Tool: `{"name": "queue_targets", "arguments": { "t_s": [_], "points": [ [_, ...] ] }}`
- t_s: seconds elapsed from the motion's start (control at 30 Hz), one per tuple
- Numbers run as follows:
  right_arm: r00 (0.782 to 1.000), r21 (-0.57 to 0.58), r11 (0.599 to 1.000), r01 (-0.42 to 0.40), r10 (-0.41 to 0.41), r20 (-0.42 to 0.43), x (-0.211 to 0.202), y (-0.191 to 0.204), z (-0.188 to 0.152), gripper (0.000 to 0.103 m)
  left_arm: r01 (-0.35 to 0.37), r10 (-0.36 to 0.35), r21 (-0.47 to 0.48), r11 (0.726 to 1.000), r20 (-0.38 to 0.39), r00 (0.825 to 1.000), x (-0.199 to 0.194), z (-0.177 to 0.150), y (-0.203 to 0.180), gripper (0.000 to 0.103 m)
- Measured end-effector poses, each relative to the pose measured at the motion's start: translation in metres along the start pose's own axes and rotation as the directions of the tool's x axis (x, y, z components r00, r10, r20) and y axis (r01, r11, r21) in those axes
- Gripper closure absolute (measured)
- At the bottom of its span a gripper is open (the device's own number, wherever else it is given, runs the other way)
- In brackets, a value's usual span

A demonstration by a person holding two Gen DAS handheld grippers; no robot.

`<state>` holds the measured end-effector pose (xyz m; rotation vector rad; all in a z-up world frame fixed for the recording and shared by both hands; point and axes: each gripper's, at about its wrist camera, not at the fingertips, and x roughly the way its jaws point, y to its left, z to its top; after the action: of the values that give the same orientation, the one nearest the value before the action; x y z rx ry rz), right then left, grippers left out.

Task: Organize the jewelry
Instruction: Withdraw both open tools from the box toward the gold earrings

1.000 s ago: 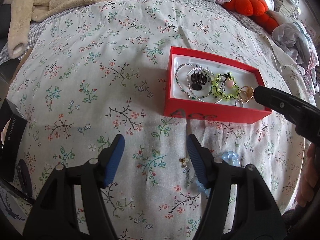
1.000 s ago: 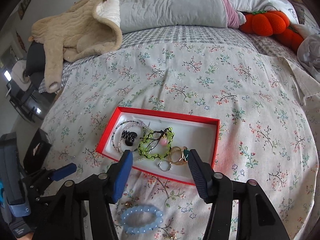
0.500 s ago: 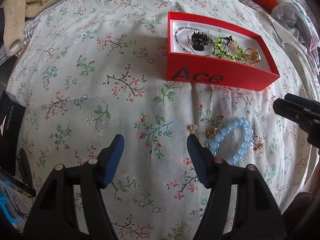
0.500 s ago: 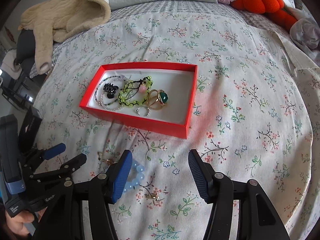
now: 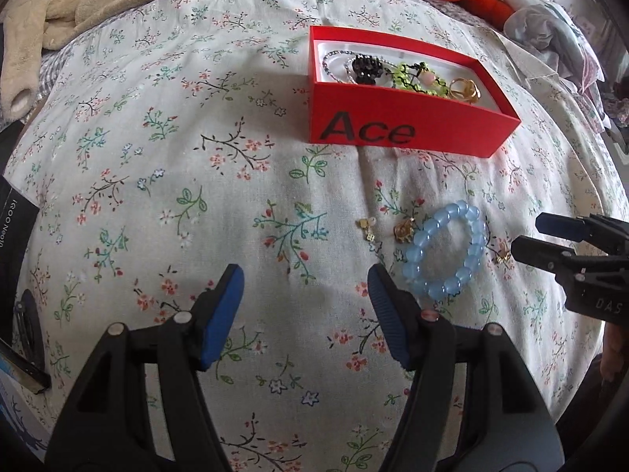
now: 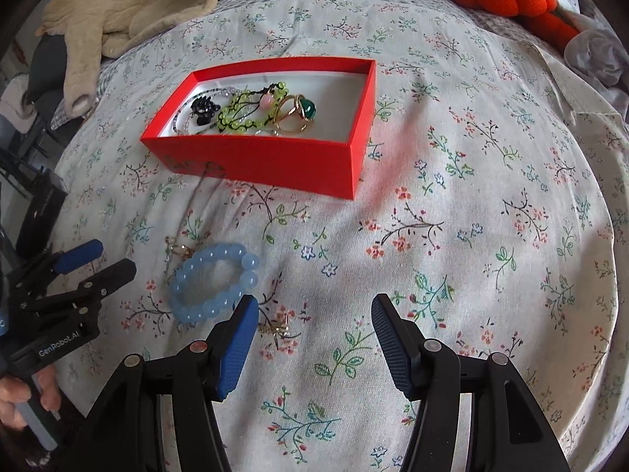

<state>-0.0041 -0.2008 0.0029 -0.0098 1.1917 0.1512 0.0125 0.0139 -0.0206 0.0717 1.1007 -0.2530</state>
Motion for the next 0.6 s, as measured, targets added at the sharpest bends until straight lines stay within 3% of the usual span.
{"name": "queue_targets", "arguments": {
  "t_s": [0.1, 0.2, 0.3, 0.6],
  "points": [
    [0.999, -0.061, 0.998, 0.004, -0.002, 0.035, 0.003, 0.005, -0.019, 0.042, -0.043, 0.041, 0.033, 0.999, 0.052, 0.998, 0.004, -0.015, 0.002, 0.035],
    [0.997, -0.129, 0.992, 0.010, -0.001, 0.071, 0.005, 0.008, -0.038, 0.041, -0.063, 0.054, 0.073, 0.995, 0.121, 0.991, 0.005, -0.029, 0.002, 0.025],
    [0.991, -0.178, 0.984, 0.020, 0.004, 0.133, 0.003, 0.008, -0.052, 0.030, -0.068, 0.051, 0.103, 0.992, 0.161, 0.986, 0.002, -0.037, 0.000, 0.023],
    [0.988, -0.159, 0.987, 0.000, 0.024, 0.151, 0.010, 0.003, -0.050, 0.018, -0.069, 0.055, 0.101, 0.992, 0.141, 0.988, 0.013, -0.026, -0.002, 0.014]
  ]
}}
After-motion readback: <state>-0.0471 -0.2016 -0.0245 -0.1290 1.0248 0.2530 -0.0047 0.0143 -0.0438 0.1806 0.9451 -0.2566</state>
